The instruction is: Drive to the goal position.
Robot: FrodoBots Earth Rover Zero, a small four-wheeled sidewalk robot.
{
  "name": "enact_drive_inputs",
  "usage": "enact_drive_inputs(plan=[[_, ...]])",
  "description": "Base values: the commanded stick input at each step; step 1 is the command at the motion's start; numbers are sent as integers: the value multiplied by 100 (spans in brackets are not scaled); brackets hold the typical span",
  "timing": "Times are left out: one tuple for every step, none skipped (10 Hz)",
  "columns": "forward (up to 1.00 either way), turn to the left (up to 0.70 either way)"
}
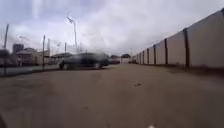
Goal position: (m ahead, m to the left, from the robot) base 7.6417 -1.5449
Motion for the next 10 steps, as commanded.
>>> enact_drive_inputs(plan=[[50, 0], [50, 0], [50, 0], [50, -50], [50, -50], [50, -50], [50, -50], [50, 0], [50, 0], [50, 0]])
